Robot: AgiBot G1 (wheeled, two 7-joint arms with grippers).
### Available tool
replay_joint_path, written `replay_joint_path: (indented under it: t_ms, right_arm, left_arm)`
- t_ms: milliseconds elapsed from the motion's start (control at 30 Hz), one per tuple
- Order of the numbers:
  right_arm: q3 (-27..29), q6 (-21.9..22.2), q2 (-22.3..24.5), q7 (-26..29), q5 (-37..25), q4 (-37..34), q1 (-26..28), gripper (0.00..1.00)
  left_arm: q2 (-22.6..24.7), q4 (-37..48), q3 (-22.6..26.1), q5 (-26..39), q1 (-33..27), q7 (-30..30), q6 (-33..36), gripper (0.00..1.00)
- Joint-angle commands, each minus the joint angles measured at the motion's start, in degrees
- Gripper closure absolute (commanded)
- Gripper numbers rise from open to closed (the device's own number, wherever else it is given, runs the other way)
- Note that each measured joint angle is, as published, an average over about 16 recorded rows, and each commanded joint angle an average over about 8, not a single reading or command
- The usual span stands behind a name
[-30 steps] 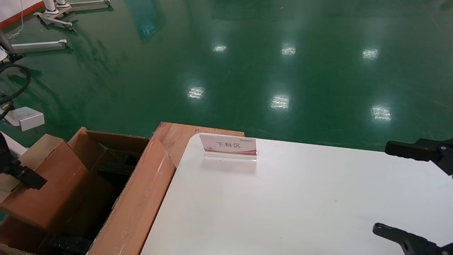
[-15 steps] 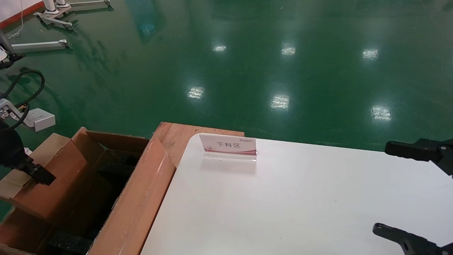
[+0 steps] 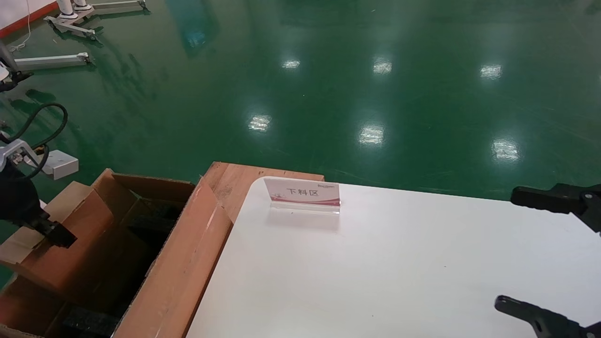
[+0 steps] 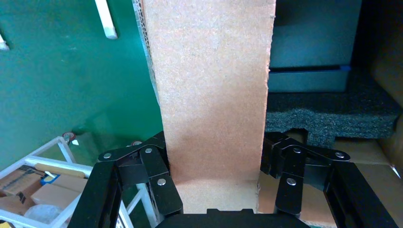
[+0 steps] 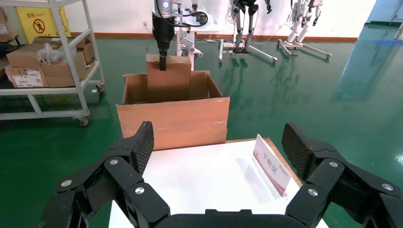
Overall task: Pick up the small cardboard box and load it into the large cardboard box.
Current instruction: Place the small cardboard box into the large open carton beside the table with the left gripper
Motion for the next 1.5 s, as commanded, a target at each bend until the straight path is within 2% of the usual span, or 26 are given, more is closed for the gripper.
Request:
replay_joint_path:
  t_ms: [33, 767, 833, 1033, 1100, 1500]
  right_arm:
    - [0.0, 0.0, 0.0, 0.0, 0.0, 0.0, 0.0, 0.0]
    - [-0.1, 0.0, 0.0, 0.0, 0.0, 0.0, 0.0, 0.0]
    - [-0.1, 0.0, 0.0, 0.0, 0.1, 0.0, 0.0, 0.0]
    - [-0.1, 0.0, 0.0, 0.0, 0.1, 0.0, 0.0, 0.0]
    - [-0.1, 0.0, 0.0, 0.0, 0.1, 0.0, 0.0, 0.0]
    - [-0.1, 0.0, 0.0, 0.0, 0.1, 0.0, 0.0, 0.0]
  left_arm:
    - [0.2, 0.6, -0.1, -0.2, 0.9, 0.2, -0.3, 1.0]
    - [1.6, 8.5, -1.1, -3.1, 10.2, 0.3, -0.3, 0.99]
    - [1.7, 9.2, -1.3, -3.4, 10.9, 0.5, -0.2, 0.9]
    - [1.7, 10.5, -1.7, -4.2, 11.9, 1.0, 0.0, 0.17]
    - [1.7, 10.6, -1.8, -4.3, 12.0, 1.1, 0.0, 0.01]
    - [1.7, 10.1, -1.6, -3.9, 11.6, 0.9, 0.0, 0.0]
